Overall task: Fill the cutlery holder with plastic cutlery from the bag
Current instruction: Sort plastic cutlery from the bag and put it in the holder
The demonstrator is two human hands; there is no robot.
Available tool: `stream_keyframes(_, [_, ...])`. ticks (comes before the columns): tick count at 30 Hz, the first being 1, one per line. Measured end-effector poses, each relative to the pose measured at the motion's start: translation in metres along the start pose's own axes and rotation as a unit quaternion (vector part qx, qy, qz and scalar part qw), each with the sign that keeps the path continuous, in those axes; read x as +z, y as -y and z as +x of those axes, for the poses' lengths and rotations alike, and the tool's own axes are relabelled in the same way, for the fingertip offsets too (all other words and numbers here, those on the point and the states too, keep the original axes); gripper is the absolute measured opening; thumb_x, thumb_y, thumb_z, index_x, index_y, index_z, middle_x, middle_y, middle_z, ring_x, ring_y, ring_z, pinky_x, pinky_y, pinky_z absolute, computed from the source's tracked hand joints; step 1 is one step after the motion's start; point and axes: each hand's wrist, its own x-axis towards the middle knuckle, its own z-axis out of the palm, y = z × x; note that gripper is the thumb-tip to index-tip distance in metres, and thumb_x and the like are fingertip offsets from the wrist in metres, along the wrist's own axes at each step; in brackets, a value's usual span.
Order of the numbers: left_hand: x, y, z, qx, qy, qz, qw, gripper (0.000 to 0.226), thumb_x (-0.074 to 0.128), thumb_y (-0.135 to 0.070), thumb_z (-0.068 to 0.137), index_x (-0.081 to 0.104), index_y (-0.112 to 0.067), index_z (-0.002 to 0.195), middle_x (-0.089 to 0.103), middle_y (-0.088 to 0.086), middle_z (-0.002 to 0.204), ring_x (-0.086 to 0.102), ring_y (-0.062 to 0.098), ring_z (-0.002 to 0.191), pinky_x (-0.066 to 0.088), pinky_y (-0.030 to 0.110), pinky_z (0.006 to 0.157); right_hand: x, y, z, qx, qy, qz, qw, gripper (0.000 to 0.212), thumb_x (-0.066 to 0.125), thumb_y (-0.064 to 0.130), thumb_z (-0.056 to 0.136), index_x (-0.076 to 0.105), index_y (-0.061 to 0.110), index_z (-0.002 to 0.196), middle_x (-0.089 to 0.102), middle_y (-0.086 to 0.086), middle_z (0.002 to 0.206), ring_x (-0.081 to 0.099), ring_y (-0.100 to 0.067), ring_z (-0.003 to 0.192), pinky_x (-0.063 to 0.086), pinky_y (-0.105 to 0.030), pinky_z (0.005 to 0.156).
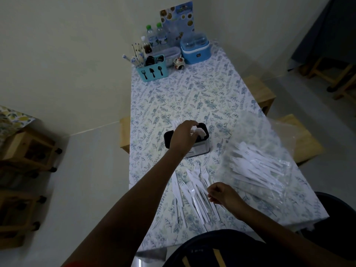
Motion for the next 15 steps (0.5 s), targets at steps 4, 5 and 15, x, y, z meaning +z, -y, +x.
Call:
stream_keyframes(4, [-0.003,0.008,-0.039,-0.012,-0.064,-0.06,0.996,0.022,0.062,-0.016,0.091,0.063,-0.014,0.113,0.064,-0.003,0.109,0.055,0.003,0.086,0.041,0.004,0.072,0.006,-0.004,0.002,-0.001,-0.034,-0.043,0.999,0.005,0.063,0.014,0.087,0.066,0.011,0.09,0.072,-0.008,0.086,0.069,-0.02,0.079,0.056,-0.037,0.08])
stream_keyframes(5, [-0.003,0.012,-0.05,-0.021,-0.06,-0.075,0.995,0.024,0.061,-0.014,0.091,0.063,-0.013,0.114,0.063,-0.002,0.108,0.054,0.004,0.086,0.039,0.002,0.07,0.008,-0.005,0.003,0.0,-0.044,-0.051,0.998,0.004,0.063,0.014,0.086,0.066,0.013,0.089,0.071,-0.006,0.085,0.069,-0.02,0.079,0.056,-0.035,0.079])
stream_keyframes(15, [0.012,0.075,-0.14,-0.107,0.039,-0.127,0.985,0.016,0.06,-0.024,0.093,0.061,-0.016,0.106,0.068,-0.002,0.1,0.062,0.009,0.081,0.044,0.014,0.069,0.024,-0.017,0.015,0.001,-0.133,-0.186,0.973,0.01,0.061,0.007,0.081,0.064,0.016,0.083,0.063,0.004,0.081,0.06,-0.016,0.078,0.043,-0.024,0.059])
